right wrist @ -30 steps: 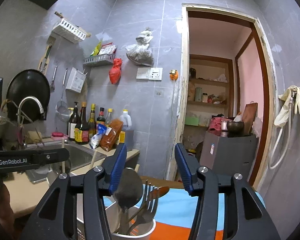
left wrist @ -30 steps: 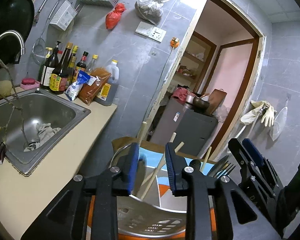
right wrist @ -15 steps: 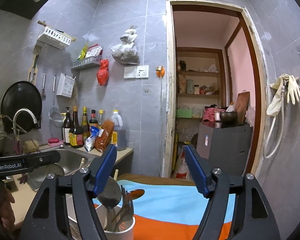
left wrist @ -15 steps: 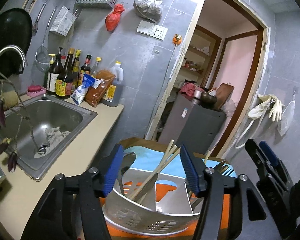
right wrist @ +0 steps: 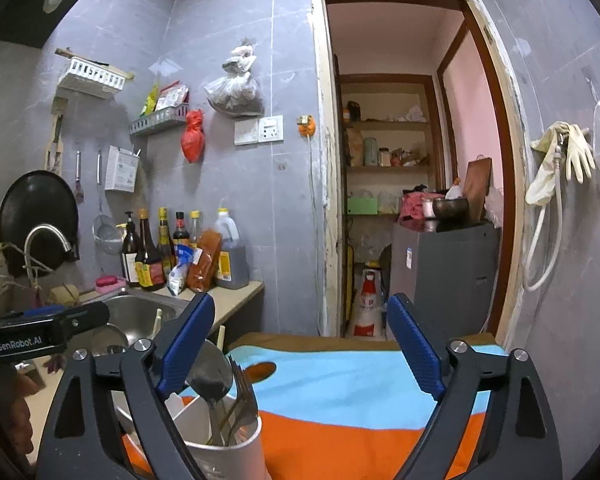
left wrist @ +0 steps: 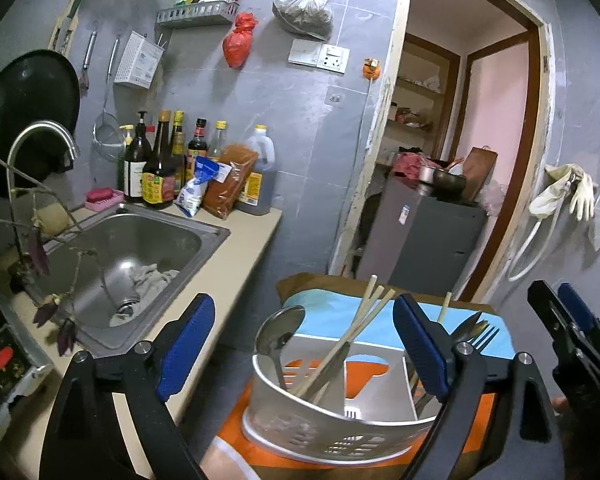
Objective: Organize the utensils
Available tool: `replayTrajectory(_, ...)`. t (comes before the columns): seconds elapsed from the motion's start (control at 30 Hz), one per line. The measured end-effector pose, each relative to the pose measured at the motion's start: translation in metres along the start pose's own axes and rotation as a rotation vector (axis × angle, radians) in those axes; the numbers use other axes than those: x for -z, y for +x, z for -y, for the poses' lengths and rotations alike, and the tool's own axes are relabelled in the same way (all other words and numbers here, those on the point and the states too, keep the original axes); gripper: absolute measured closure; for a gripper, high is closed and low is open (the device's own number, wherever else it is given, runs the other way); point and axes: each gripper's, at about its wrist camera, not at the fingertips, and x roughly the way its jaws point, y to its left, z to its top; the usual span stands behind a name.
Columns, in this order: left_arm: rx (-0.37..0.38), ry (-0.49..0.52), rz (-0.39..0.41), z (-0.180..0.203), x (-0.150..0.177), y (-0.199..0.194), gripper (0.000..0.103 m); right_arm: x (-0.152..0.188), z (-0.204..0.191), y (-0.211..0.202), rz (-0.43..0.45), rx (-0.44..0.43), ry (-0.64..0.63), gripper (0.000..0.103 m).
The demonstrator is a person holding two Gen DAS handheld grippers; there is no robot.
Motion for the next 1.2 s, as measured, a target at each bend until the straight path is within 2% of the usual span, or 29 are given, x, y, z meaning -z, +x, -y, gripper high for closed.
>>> replayTrajectory(0.1,-0.030,0.029,-0.004,0.002,0.003,0.001,0.016,0.002,0.003,-0.003,-0.015,0.005,0.012,0.004)
replayTrajectory(0.27,-0.069,0.069,-0.003,0.006,0.007,0.000,0.015,0.003,0.007,-0.008,-0.044,0.020,0.021,0.000)
replayTrajectory(0.47,-0.092,0.122,0.002,0.011,0.013,-0.004,0.015,0.004,0.016,-0.016,-0.078,0.049,0.034,0.000)
replayTrajectory(0.77,-0.070,0.182,0.014,0.031,0.021,-0.025,0.015,0.004,0.038,-0.035,-0.140,0.079,0.056,0.000)
replayTrajectory(1.0,-0.063,0.200,0.009,0.051,0.029,-0.050,0.015,-0.004,0.057,-0.068,-0.168,0.070,0.063,0.000)
replayTrajectory(1.2,-0.062,0.209,0.004,0.073,0.042,-0.086,0.015,-0.010,0.076,-0.108,-0.213,0.064,0.074,0.000)
